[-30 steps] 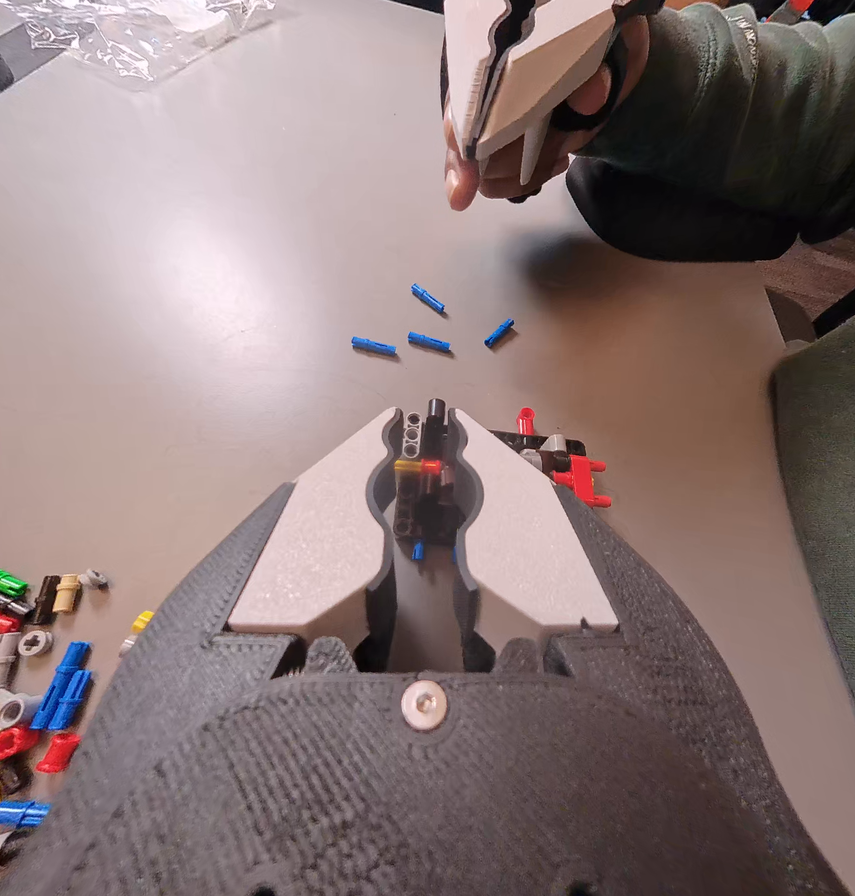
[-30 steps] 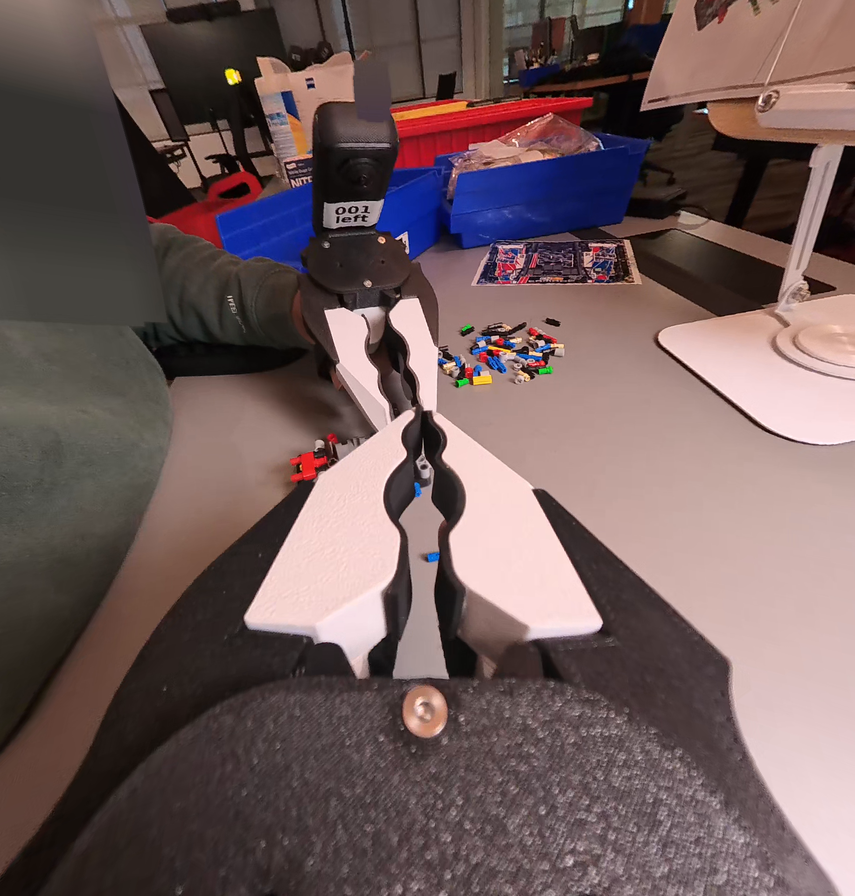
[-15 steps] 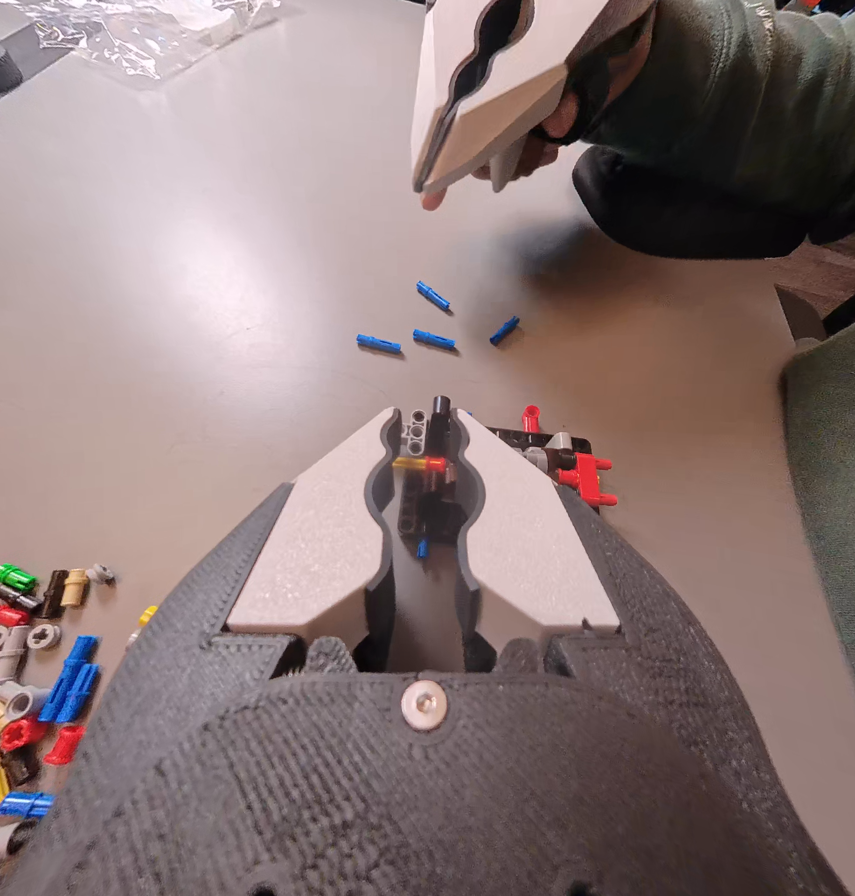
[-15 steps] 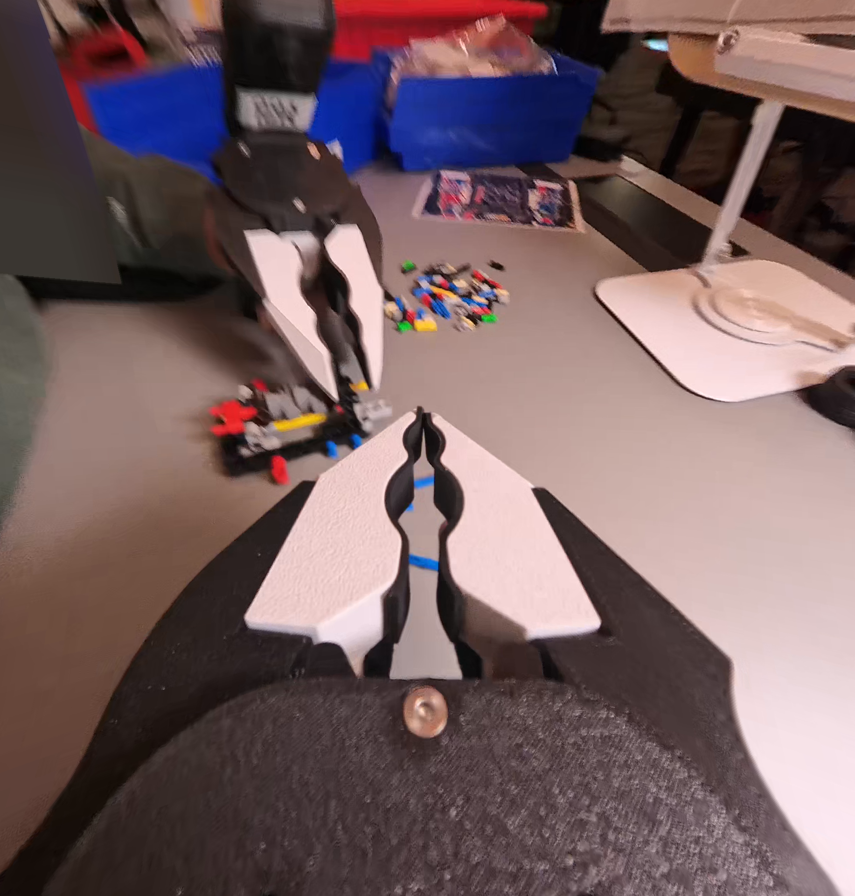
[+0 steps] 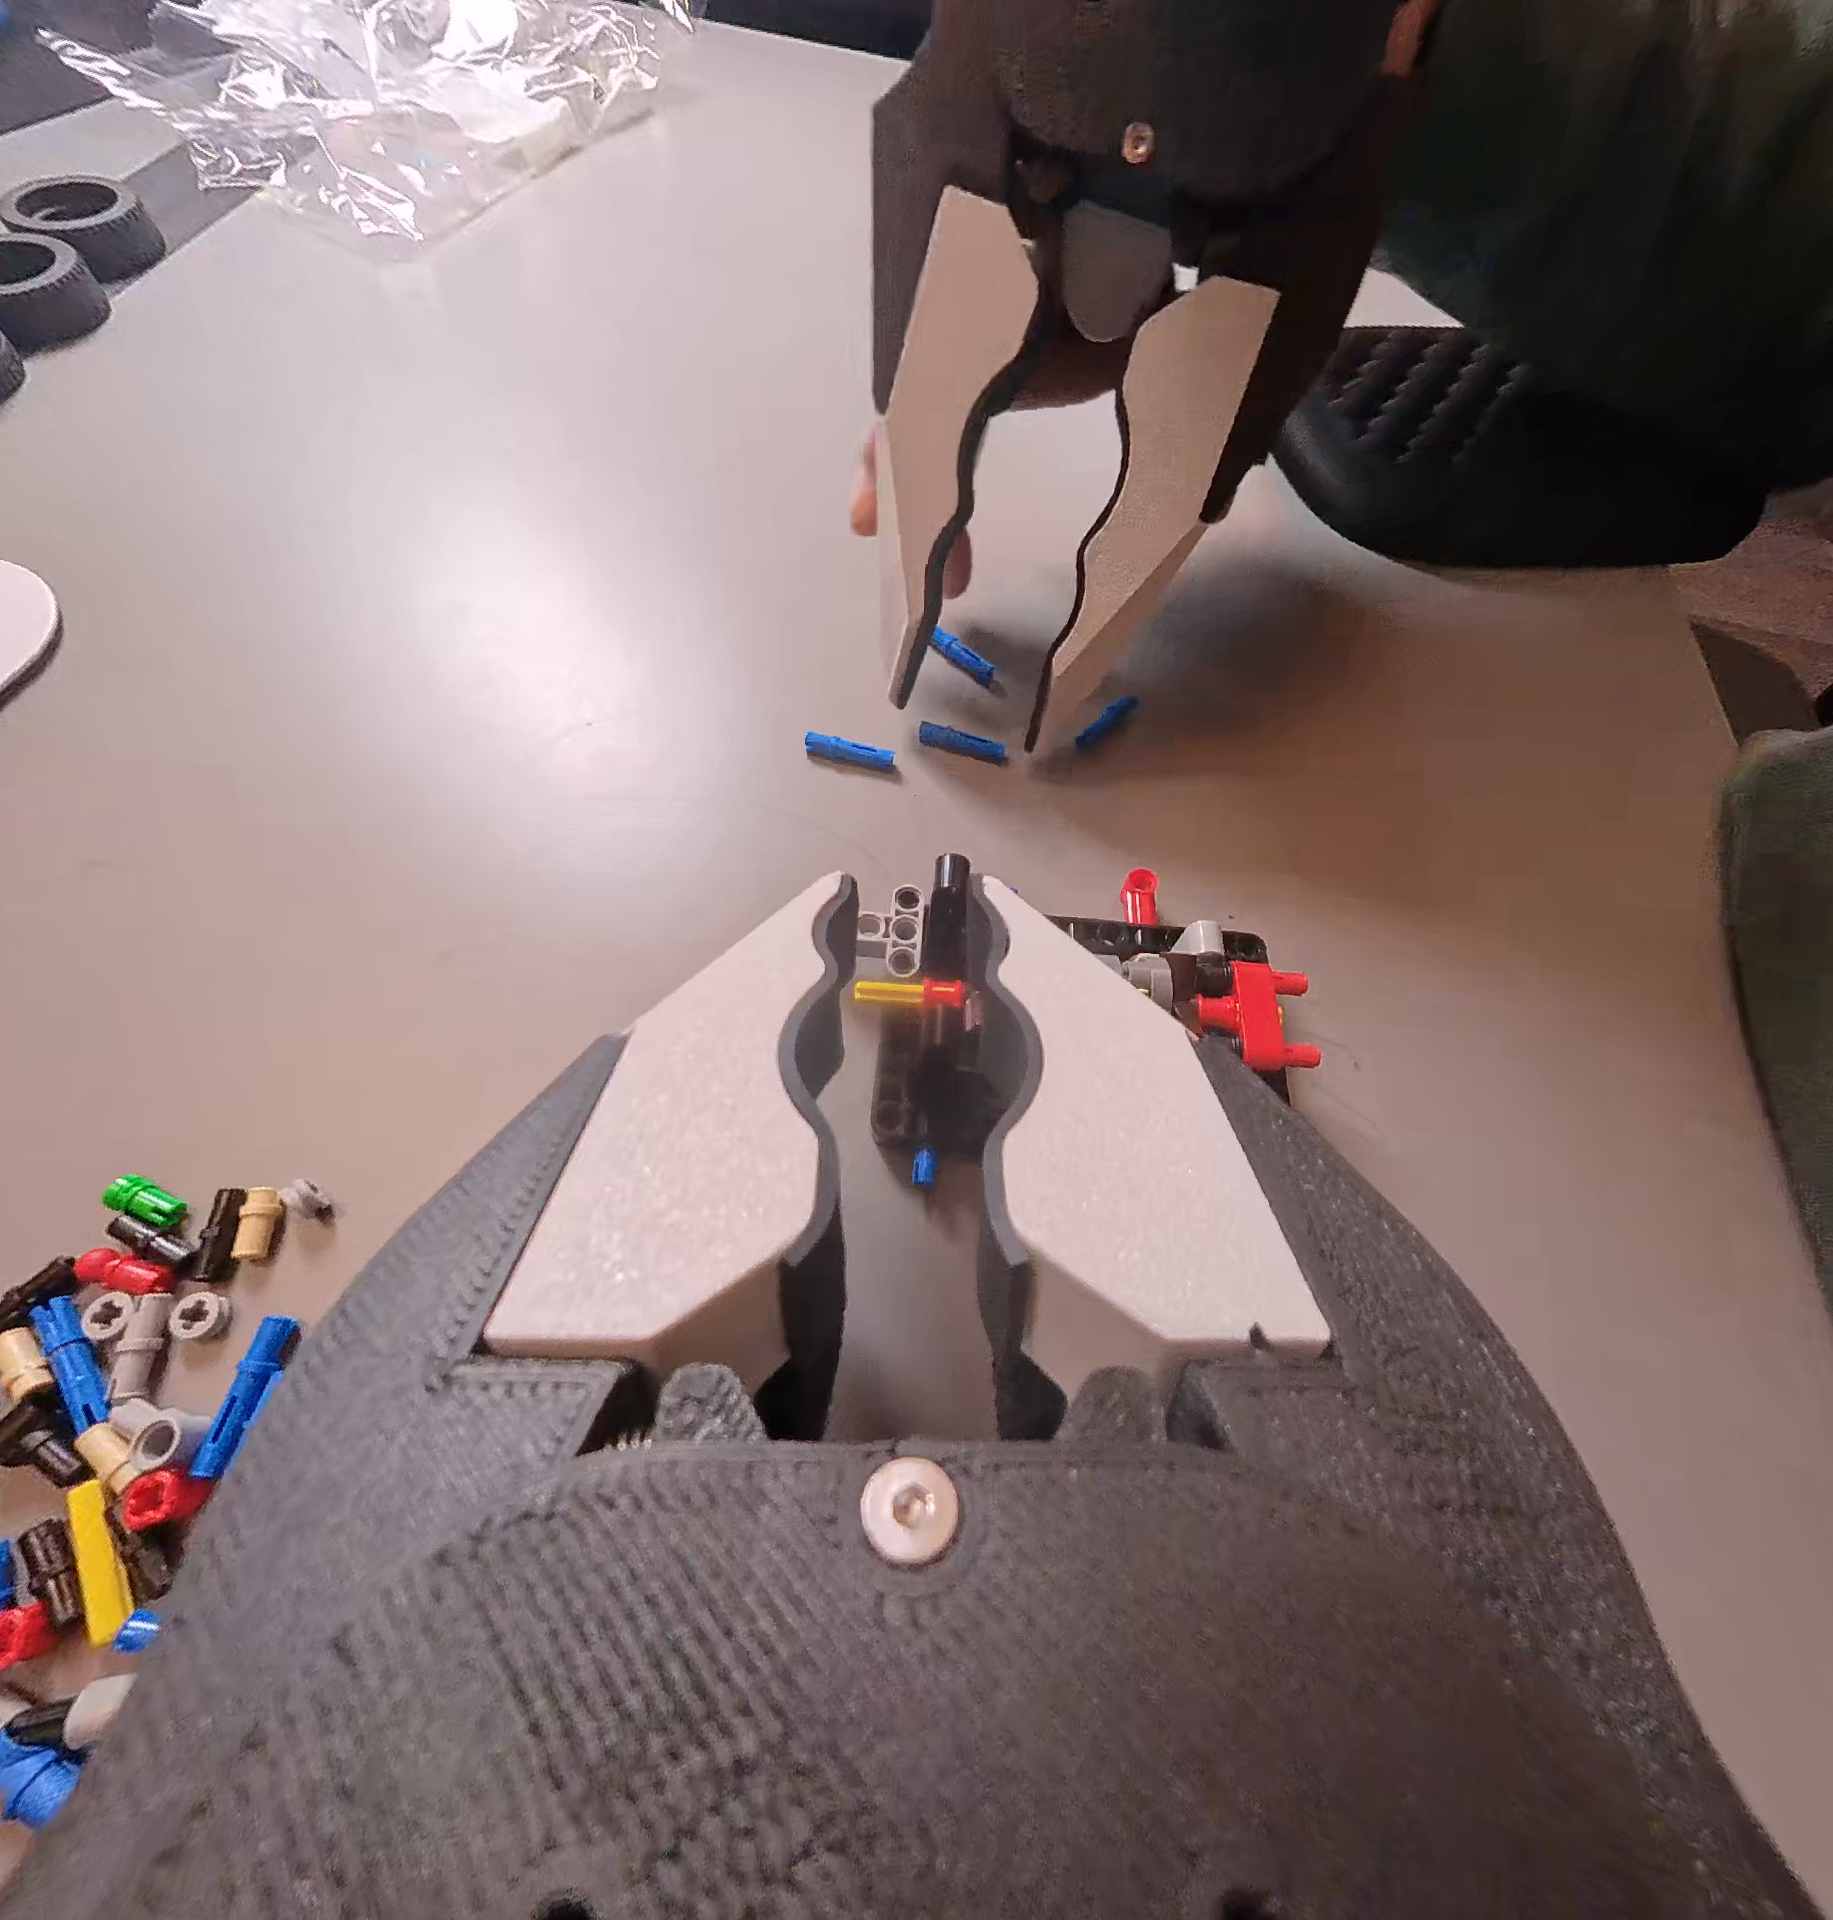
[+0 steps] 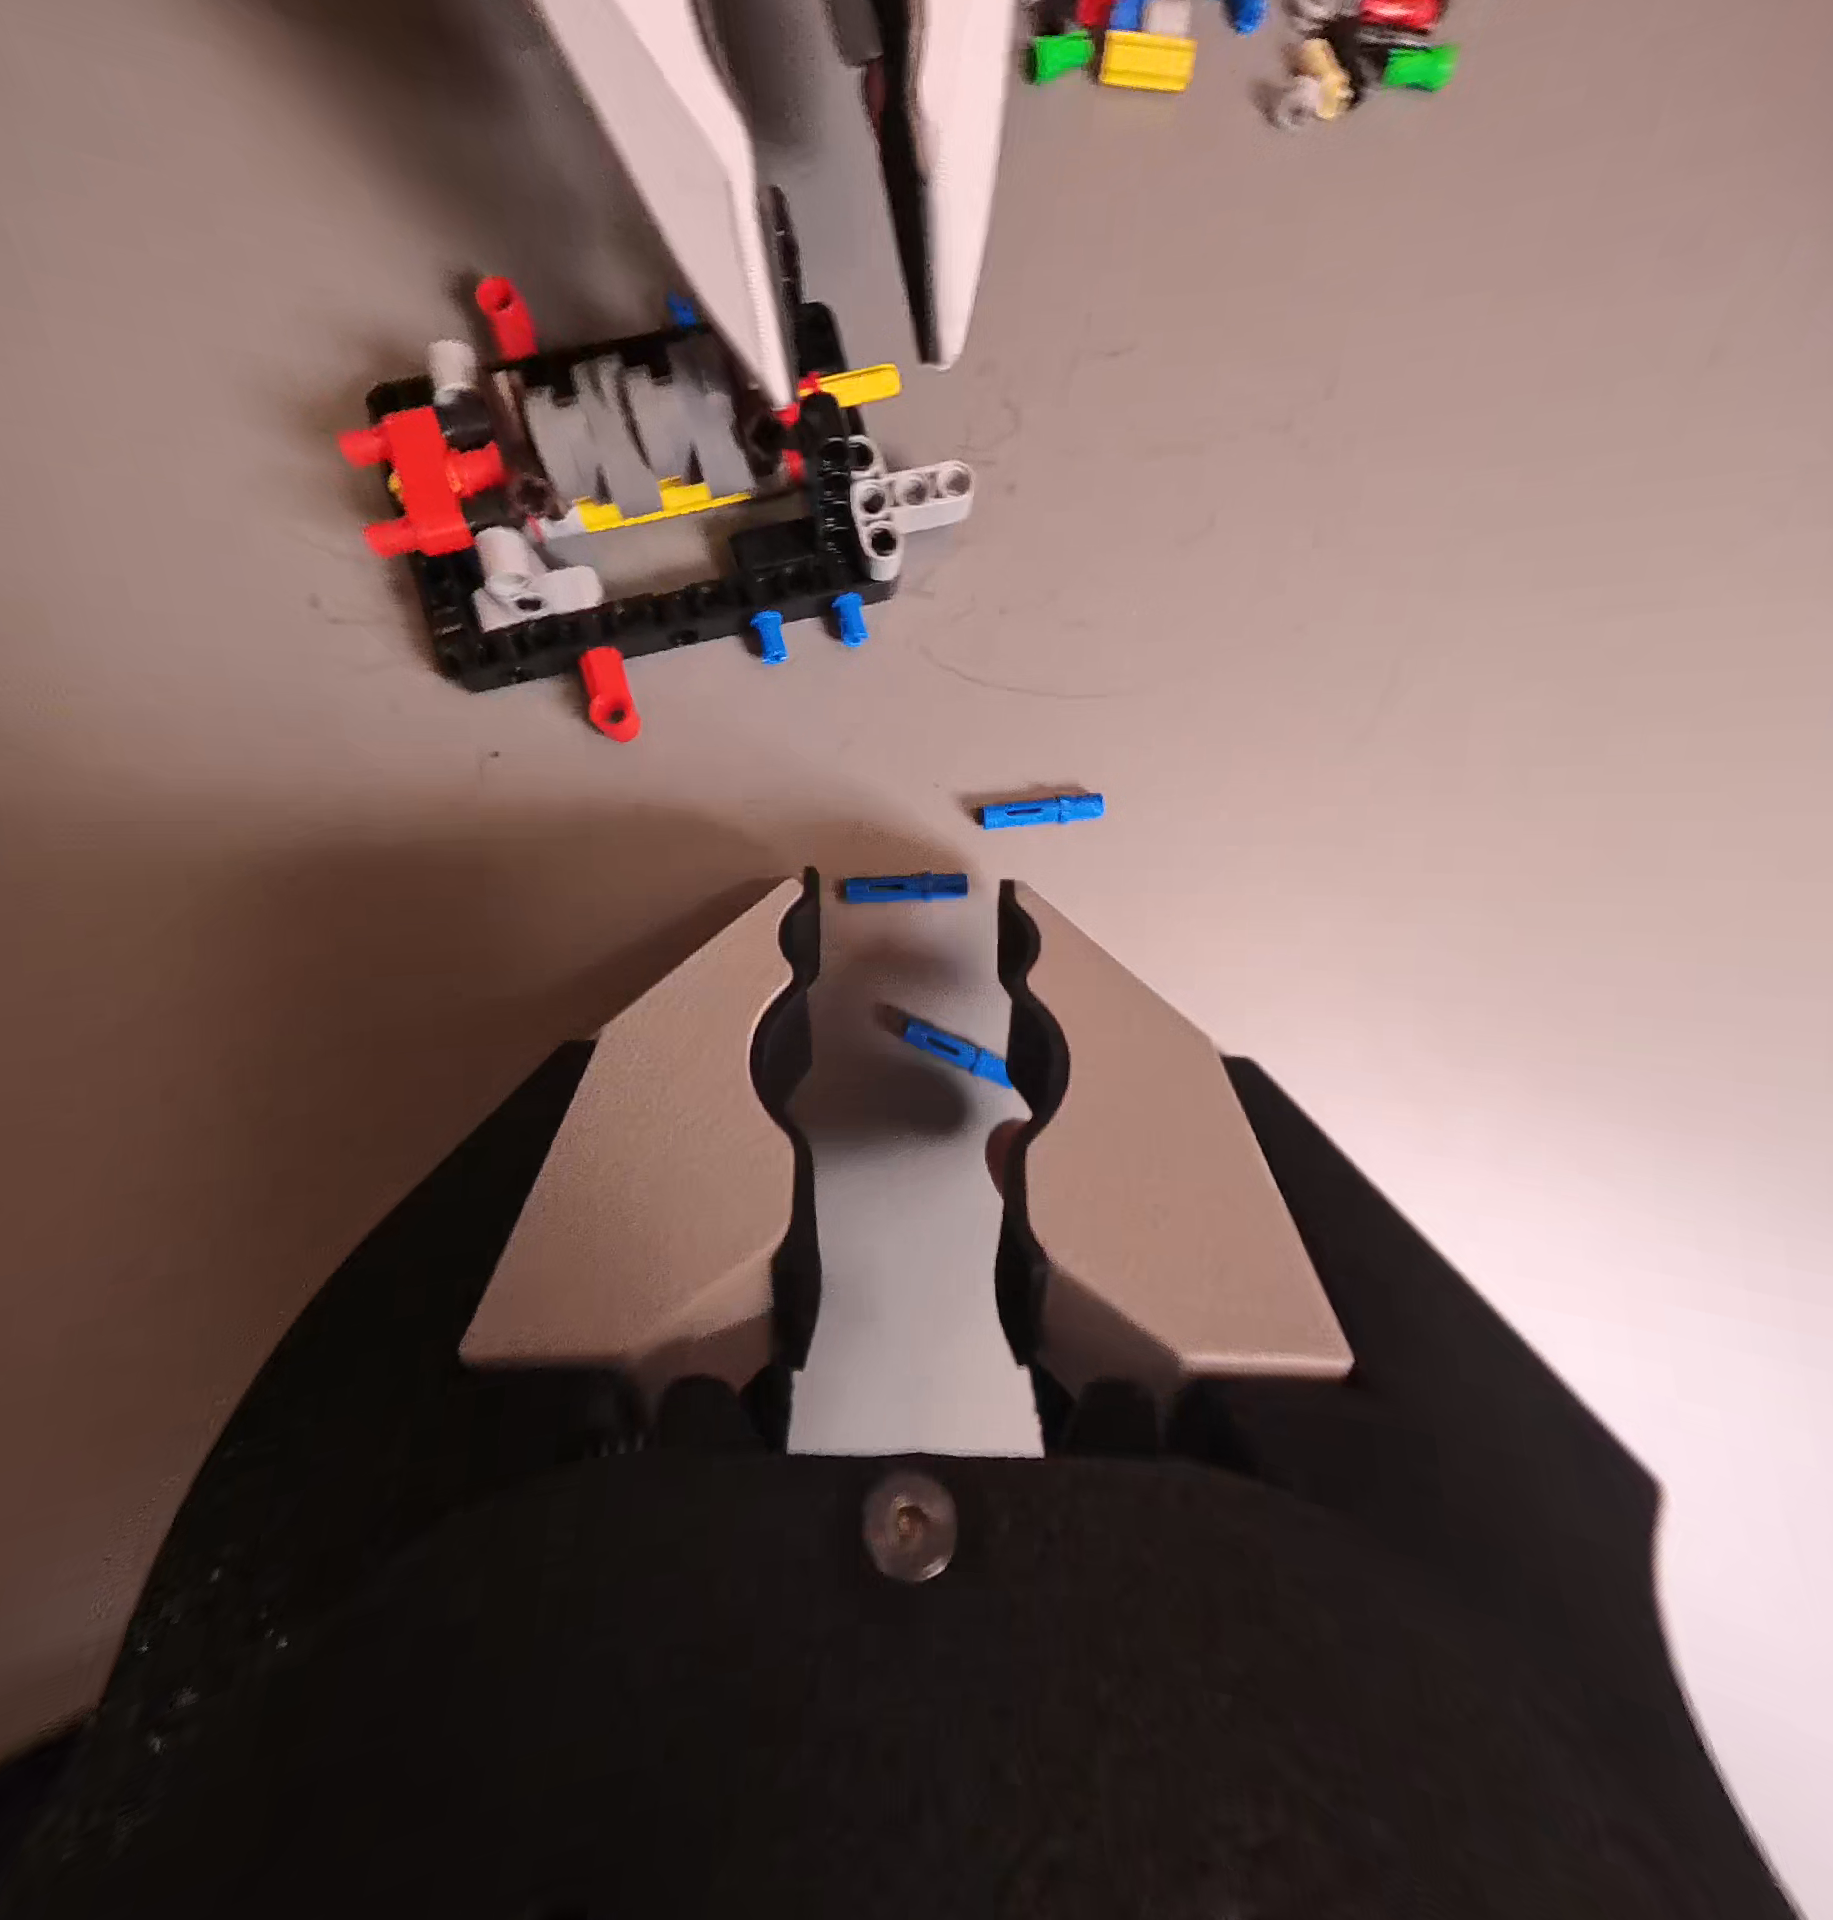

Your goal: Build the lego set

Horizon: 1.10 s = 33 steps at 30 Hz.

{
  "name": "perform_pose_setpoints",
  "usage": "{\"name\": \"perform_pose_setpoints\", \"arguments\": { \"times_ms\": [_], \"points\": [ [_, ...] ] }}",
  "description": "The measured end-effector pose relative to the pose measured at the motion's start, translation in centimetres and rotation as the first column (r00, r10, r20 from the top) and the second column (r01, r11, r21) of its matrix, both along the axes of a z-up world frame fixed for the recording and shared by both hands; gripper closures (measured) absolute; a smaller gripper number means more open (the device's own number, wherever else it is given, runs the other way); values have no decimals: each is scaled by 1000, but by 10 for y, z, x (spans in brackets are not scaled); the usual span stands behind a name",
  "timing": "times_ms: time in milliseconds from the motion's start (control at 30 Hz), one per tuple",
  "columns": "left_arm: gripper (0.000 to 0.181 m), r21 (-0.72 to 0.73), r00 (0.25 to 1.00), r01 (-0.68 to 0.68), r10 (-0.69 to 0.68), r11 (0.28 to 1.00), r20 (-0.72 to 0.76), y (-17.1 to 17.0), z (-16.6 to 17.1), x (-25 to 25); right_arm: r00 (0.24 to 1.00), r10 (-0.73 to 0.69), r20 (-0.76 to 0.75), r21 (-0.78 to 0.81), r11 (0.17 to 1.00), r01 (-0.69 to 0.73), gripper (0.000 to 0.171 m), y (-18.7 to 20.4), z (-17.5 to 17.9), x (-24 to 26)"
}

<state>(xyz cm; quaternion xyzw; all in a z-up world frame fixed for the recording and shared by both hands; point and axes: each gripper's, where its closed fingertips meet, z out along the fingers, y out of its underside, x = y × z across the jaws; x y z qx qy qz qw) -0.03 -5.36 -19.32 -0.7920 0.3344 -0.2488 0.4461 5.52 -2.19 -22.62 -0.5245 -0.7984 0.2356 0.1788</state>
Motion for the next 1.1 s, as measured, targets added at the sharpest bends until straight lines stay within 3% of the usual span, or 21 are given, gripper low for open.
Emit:
{"name": "perform_pose_setpoints", "arguments": {
  "times_ms": [33,133,300,500,800,967,1100],
  "points": [
    [162,1,1000,0,0,1000,-2,0,0,0,998,57,4,-9,998,-57,137,-2,-1,-1],
    [163,3,1000,4,-4,1000,-10,-2,-2,1,981,184,57,-15,983,-183,137,-3,-5,0],
    [163,10,1000,13,-13,1000,-28,-3,-3,1,946,285,154,-43,959,-281,157,-13,-4,20],
    [163,-1,1000,21,-21,1000,-23,-3,-5,2,967,251,44,-15,968,-251,154,-20,-2,18],
    [163,41,999,38,-38,998,-20,-7,3,9,982,188,12,18,982,-189,168,-23,-6,16],
    [163,65,991,116,-120,991,58,-23,25,34,949,131,-288,24,991,-130,168,-43,46,-5],
    [165,-9,969,141,-137,990,206,-29,37,45,905,172,-390,139,982,-127,168,-59,72,-16]
  ]
}}
